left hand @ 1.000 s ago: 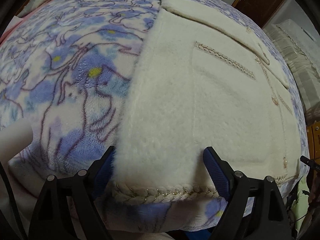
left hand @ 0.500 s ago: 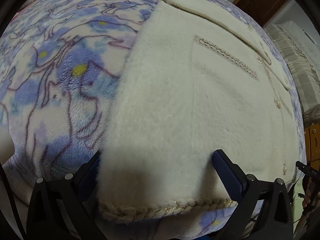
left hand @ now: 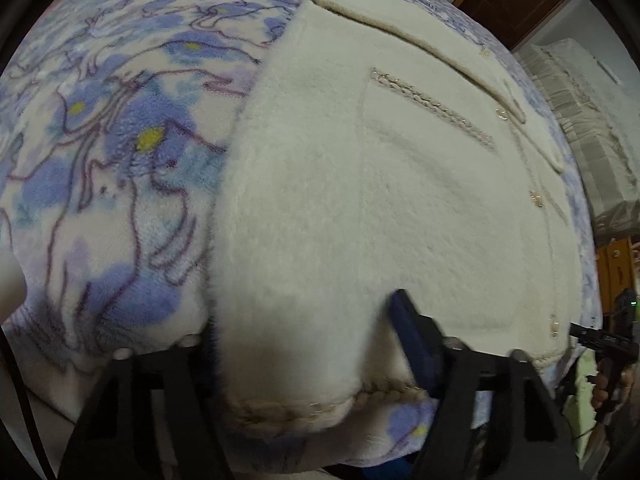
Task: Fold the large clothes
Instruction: 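Lift the hem with both grippers and fold it toward the collar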
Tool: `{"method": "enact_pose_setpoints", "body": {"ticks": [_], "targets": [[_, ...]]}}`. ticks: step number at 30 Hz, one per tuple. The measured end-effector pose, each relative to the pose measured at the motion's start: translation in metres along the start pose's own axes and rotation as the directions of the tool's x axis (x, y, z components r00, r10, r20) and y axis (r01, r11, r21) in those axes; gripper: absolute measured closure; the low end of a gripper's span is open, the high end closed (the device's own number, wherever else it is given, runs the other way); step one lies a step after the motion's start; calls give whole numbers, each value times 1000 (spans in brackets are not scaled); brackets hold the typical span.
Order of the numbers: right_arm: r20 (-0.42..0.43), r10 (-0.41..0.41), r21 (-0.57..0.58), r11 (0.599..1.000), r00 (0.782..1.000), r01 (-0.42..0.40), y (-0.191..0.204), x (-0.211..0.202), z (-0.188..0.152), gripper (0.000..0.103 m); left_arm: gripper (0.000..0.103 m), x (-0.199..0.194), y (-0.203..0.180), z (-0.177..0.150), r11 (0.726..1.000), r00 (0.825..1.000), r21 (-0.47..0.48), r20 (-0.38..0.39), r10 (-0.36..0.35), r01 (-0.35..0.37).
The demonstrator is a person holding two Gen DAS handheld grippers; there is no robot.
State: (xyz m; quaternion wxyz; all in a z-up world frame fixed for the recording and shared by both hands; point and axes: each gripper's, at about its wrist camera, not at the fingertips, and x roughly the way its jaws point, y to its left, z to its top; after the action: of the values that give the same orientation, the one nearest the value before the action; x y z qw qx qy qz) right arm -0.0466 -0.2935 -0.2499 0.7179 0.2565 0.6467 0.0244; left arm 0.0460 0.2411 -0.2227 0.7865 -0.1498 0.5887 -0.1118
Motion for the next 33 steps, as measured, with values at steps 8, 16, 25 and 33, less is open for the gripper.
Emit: {"method": "enact_pose_setpoints", "body": {"ticks": [8, 16, 25, 33], "targets": [[9, 40, -33, 999, 999, -40, 6, -7, 0, 89, 79, 1, -2, 3, 995, 992, -55, -87, -90, 85], [60, 132, -62, 990, 989, -128, 31, -26, 3, 92, 81, -12, -27, 25, 946, 951, -147, -68, -300, 288], [213, 367, -128, 929, 905, -347, 81, -91, 69, 92, 83, -65, -78, 119, 850, 865, -164, 130, -484, 500], [447, 397, -77, 910, 802, -408, 90, -152, 248, 89, 74, -53, -74, 280, 882, 901, -232, 259, -349, 409]]}}
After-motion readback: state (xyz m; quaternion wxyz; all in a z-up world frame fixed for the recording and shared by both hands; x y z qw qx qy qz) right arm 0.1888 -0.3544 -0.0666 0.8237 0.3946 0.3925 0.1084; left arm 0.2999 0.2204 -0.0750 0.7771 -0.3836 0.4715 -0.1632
